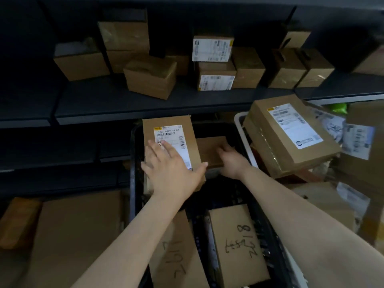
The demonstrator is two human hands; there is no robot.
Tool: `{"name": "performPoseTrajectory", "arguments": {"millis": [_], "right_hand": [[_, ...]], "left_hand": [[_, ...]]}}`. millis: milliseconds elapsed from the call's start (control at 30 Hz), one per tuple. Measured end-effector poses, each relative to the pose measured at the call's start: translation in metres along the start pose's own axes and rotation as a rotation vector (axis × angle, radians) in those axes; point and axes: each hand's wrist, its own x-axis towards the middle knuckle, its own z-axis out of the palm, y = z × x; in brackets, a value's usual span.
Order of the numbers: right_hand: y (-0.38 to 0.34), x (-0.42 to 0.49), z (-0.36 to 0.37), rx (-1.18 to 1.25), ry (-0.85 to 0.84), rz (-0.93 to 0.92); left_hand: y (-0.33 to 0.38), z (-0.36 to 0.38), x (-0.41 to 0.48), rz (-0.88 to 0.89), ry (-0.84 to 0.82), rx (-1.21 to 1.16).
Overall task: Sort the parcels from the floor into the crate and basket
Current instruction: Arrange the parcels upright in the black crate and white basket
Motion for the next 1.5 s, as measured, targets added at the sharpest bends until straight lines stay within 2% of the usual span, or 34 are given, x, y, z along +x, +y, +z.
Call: {"name": "performPoseTrajectory", "arguments": {"millis": [167,300,533,667,933,1000,1133,1300,1400,1500], "right_hand": [[-0.004,0.037,-0.001,-0.225,-0.033,-0.111],[-0.006,0.052,0.004,-0.26,-0.105,-0.122],[-0.005,0.047,-0.013,-0.394,-0.114,-0.127],[-0.013,0.023,-0.024,-0.3,-0.069,-0.171],[-0.021,-0.049,-0.171,-0.045,-0.07,-0.15],[-0.013,-0.073,-0.198,0.017,-0.008,-0.128],[0.0,-0.118,-0.233,0.102,0.228,-0.124],[0.01,-0.16,-0.249,-0.005,0.648,-0.081],[0.019,-0.174,-0.241,0.164,0.858,-0.077],[0.026,-0.179,-0.228,0.302,0.943,-0.076]], "left_hand": [[0.006,0.007,0.015,-0.102,-0.077,0.075],[0.0,0.012,0.011,-0.107,-0.077,0.075],[-0.007,-0.001,0.011,-0.146,-0.145,0.038],[-0.019,-0.015,0.011,-0.137,-0.118,0.001],[-0.005,-0.056,-0.009,-0.11,-0.007,-0.086],[0.004,-0.061,-0.016,-0.076,0.004,-0.062],[0.025,-0.065,-0.031,0.032,-0.016,0.025],[0.054,-0.029,-0.037,0.085,-0.106,0.041],[0.069,0.006,-0.034,0.077,-0.147,0.048],[0.089,0.036,-0.027,0.066,-0.149,0.002]]}}
